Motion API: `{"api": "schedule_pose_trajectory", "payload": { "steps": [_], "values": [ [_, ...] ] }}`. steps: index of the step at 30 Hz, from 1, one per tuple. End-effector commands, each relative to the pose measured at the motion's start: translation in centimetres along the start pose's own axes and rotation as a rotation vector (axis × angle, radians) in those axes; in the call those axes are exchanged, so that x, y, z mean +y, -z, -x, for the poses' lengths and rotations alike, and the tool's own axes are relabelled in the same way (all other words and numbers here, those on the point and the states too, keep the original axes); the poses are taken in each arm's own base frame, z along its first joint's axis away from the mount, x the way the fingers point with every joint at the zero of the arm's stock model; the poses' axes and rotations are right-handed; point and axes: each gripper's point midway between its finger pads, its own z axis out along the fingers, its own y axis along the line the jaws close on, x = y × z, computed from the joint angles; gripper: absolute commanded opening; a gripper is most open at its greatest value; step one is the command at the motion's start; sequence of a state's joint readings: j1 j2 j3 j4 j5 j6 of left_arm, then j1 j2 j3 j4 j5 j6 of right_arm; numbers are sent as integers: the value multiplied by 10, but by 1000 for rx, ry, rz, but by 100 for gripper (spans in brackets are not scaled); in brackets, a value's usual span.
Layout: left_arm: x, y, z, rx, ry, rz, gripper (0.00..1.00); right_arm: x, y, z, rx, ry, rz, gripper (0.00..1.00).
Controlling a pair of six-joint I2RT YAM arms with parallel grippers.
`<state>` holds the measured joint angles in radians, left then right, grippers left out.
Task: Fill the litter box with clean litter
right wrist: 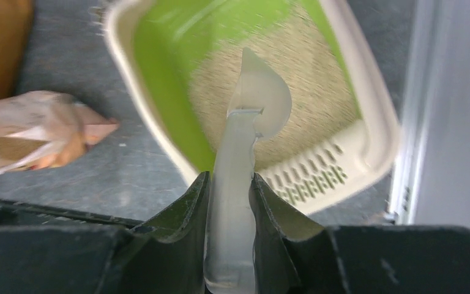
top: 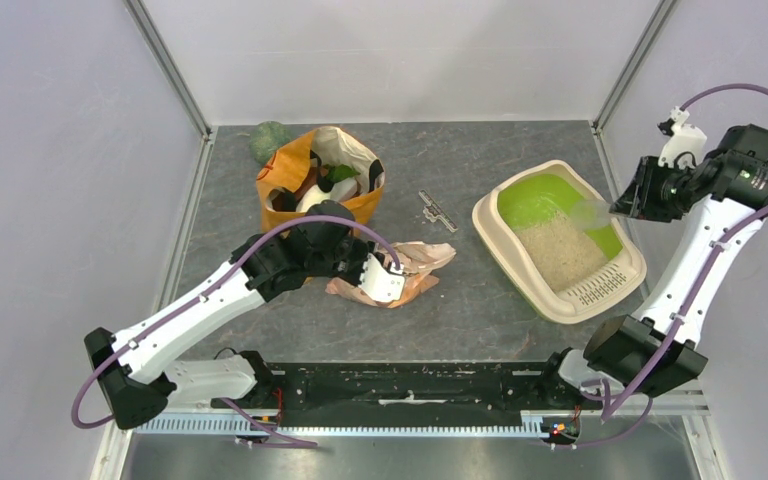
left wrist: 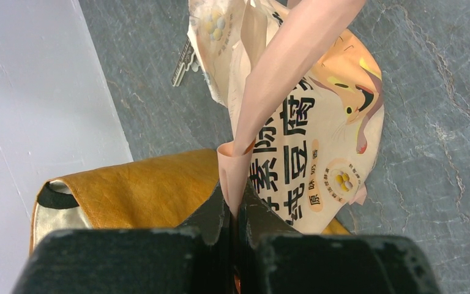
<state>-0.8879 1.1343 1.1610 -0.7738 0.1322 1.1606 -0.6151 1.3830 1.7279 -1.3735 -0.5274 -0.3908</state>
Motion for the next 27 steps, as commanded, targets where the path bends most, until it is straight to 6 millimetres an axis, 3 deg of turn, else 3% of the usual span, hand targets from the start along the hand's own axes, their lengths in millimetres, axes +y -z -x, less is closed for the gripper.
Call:
{"api": "schedule_pose_trajectory", "payload": {
  "steps": [1,6,13,18,21,27],
  "values": [
    [9,8,9,-41,-23,53,2,75,25,17,-66,-27,357,0],
    [14,9,11,-45,4,61,2,141,44,12,-89,-81,688,0],
    [19,9,13,-44,16,65,2,200,46,-26,16,29,892,0],
    [18,12,12,-38,15,63,2,220,38,-27,22,98,903,0],
    [20,12,13,-40,16,65,2,230,31,-39,72,153,897,0],
    [23,13,15,-44,17,69,2,225,5,-55,128,223,800,0]
  ]
}}
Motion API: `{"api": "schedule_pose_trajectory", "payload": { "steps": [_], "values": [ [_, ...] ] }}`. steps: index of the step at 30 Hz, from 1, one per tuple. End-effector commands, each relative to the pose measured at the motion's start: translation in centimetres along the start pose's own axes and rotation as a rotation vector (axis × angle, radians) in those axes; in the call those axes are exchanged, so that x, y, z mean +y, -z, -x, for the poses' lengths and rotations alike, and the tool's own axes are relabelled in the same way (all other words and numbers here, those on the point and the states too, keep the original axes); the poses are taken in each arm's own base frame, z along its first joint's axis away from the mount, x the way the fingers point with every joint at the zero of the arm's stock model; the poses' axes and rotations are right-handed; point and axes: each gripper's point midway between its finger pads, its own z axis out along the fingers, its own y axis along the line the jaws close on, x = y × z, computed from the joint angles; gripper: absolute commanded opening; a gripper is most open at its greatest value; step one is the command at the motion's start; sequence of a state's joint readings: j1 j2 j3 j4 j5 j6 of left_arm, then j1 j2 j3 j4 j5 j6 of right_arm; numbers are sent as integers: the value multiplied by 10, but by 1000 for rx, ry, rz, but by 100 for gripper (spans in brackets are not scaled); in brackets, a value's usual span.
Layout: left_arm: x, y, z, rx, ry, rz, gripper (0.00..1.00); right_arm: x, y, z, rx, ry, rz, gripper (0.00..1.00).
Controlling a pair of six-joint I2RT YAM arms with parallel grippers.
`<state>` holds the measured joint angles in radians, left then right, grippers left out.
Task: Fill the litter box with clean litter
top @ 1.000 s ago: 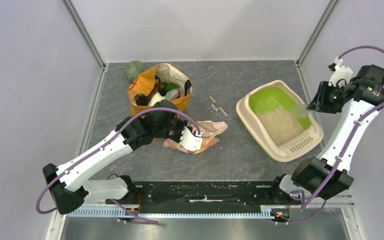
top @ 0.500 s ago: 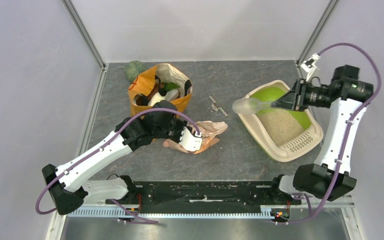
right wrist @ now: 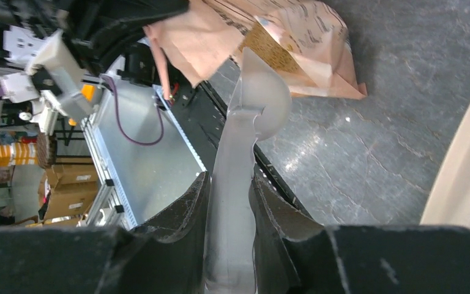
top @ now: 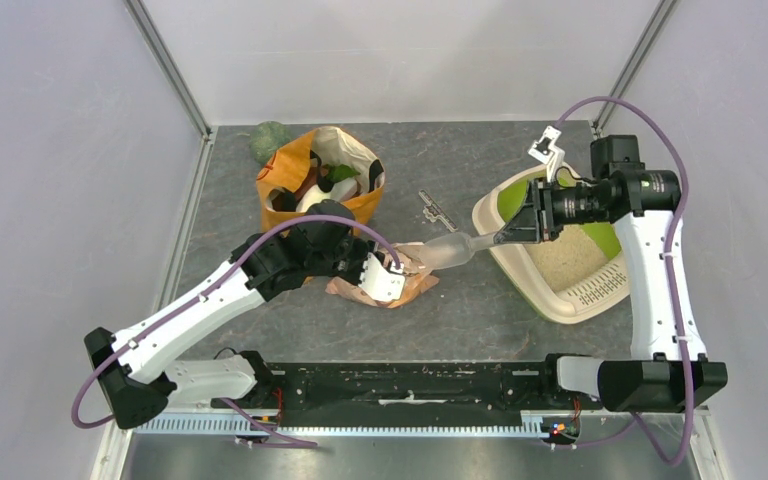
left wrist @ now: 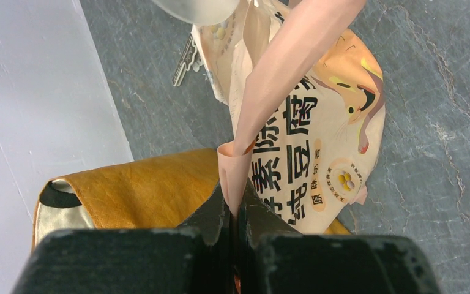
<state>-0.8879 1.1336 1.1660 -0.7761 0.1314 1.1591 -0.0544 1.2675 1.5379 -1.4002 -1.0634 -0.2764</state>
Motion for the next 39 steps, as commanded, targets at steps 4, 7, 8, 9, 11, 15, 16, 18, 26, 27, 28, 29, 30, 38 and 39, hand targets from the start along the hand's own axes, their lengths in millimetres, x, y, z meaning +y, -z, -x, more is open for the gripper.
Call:
{"api": "schedule_pose_trajectory", "payload": {
  "steps": [4,7,8,9,11,15,16,18,26,27,28,29,30,38,39],
  "values": [
    [19,11,14,-44,15,57,2,-27,-9,4,-1,54,-138,0],
    [19,10,14,-45,14,55,2,-32,-9,9,-19,53,-166,0],
    [19,10,14,-46,13,55,2,-33,-9,10,-23,49,-171,0],
    [19,11,14,-47,12,56,2,-33,-10,12,-24,45,-166,0],
    [20,11,15,-48,9,57,2,-28,-15,12,-9,60,-151,0],
    [22,11,16,-49,7,59,2,-31,-26,2,69,132,-179,0],
    [23,11,16,-50,7,60,2,-33,-29,-2,96,156,-193,0],
    [25,11,17,-50,13,62,2,-37,-35,-7,146,211,-226,0],
    [28,11,24,-83,27,69,2,-42,-62,-2,224,301,-338,0],
    [28,11,25,-90,25,68,2,-41,-66,-1,223,303,-340,0],
    [27,11,26,-93,25,69,2,-40,-70,1,219,298,-338,0],
    [26,10,26,-96,26,68,2,-38,-73,2,216,295,-332,0],
    [25,10,25,-96,24,67,2,-39,-77,4,216,295,-347,0],
    [21,9,26,-106,27,58,2,-45,-108,8,234,281,-407,0],
    [21,9,26,-107,28,60,2,-44,-111,8,236,284,-408,0]
  ]
}}
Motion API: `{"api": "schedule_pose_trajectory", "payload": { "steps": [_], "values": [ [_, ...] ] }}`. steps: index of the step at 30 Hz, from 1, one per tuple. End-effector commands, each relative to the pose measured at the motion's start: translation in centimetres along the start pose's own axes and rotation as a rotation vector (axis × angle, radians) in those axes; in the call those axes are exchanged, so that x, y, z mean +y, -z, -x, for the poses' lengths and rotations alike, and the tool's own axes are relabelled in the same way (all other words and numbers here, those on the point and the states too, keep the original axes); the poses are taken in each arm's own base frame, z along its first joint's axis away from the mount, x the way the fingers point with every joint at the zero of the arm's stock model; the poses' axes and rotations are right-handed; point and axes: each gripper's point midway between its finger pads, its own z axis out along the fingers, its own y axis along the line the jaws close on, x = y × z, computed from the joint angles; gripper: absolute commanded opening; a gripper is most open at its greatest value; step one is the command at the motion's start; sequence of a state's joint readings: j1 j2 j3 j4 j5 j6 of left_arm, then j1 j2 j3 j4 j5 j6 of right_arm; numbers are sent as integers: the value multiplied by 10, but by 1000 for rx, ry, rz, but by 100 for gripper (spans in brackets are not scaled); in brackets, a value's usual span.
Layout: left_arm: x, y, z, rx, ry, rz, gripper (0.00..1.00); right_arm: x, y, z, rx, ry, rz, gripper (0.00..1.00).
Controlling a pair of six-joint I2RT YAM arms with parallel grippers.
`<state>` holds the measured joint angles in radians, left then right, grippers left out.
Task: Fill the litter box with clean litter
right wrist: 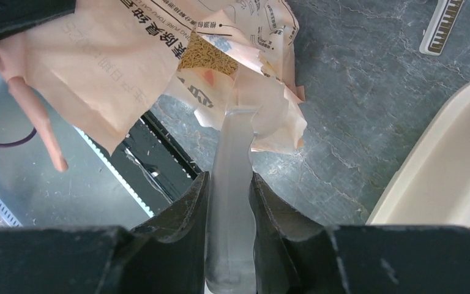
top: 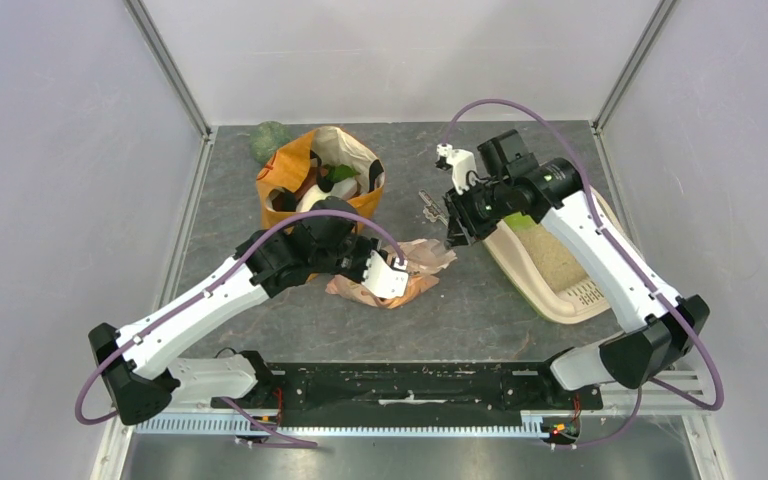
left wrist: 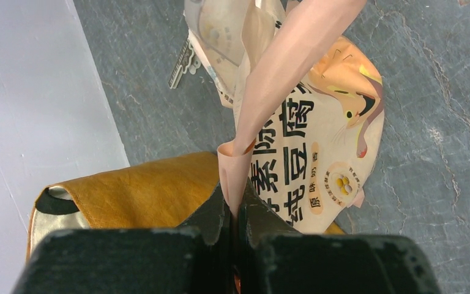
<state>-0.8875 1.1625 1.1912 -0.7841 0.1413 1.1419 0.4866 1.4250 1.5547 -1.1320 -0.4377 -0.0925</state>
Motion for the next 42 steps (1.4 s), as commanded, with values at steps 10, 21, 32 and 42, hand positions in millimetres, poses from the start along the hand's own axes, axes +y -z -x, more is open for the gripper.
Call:
{"api": "schedule_pose_trajectory", "payload": {
  "steps": [10,21,32,42],
  "values": [
    [9,11,23,-110,1,47,2,-16,-57,-10,116,-2,-148,0],
    [1,6,20,-107,0,27,2,-12,-99,-38,163,-43,-95,0],
    [1,7,18,-100,6,30,2,13,-105,-33,28,-341,335,0],
    [5,6,20,-99,2,30,2,6,-116,-17,-105,-498,532,0]
  ]
}}
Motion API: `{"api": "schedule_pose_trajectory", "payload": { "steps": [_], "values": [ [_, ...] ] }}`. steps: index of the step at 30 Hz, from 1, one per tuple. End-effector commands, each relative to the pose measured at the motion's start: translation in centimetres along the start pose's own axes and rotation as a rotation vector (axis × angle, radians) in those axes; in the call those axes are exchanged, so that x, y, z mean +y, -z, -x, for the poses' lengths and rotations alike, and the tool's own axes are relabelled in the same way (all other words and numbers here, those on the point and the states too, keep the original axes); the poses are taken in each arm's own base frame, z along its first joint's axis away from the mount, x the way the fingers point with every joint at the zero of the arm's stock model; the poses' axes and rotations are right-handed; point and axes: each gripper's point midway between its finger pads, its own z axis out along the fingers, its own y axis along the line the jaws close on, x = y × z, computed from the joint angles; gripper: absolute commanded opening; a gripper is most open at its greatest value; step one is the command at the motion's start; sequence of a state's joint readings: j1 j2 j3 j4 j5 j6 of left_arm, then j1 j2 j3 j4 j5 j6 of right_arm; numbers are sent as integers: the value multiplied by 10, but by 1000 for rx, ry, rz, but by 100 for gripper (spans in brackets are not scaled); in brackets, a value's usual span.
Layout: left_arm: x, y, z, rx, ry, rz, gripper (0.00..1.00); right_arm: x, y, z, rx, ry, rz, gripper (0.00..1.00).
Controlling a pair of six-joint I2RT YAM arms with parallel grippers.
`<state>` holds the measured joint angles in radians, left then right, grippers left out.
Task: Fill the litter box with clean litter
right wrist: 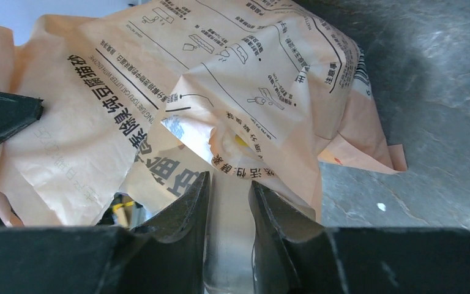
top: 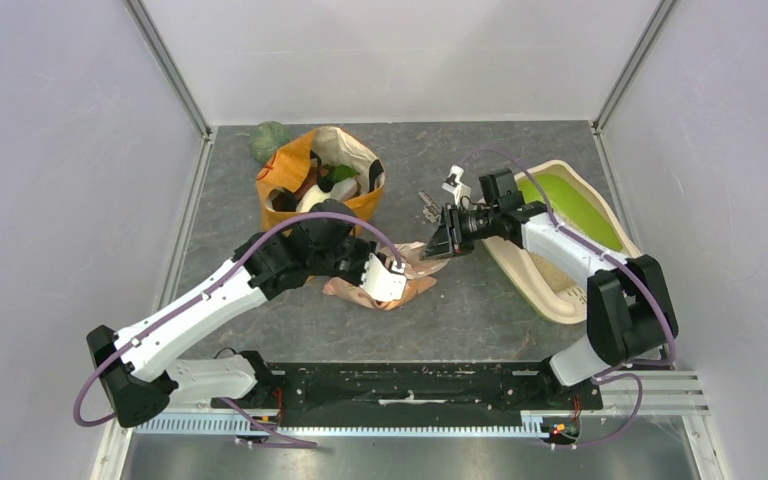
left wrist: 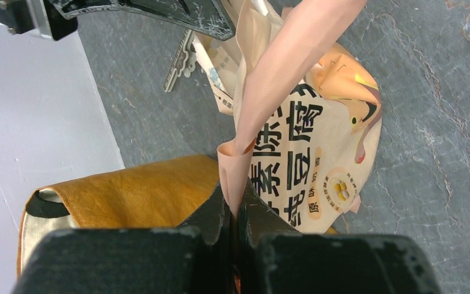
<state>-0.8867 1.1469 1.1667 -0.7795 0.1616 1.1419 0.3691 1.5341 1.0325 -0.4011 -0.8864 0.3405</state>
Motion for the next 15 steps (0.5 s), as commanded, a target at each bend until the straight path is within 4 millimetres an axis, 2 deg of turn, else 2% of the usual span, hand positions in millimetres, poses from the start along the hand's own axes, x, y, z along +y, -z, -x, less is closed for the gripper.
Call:
{"api": "schedule_pose_trajectory", "payload": {
  "steps": [1,8,15],
  "values": [
    [12,6,20,-83,0,41,2,10,-18,-4,5,-77,148,0],
    [11,5,18,-76,2,35,2,26,-18,11,-56,-108,289,0],
    [11,5,17,-67,10,38,2,36,24,33,-140,-172,408,0]
  ]
}}
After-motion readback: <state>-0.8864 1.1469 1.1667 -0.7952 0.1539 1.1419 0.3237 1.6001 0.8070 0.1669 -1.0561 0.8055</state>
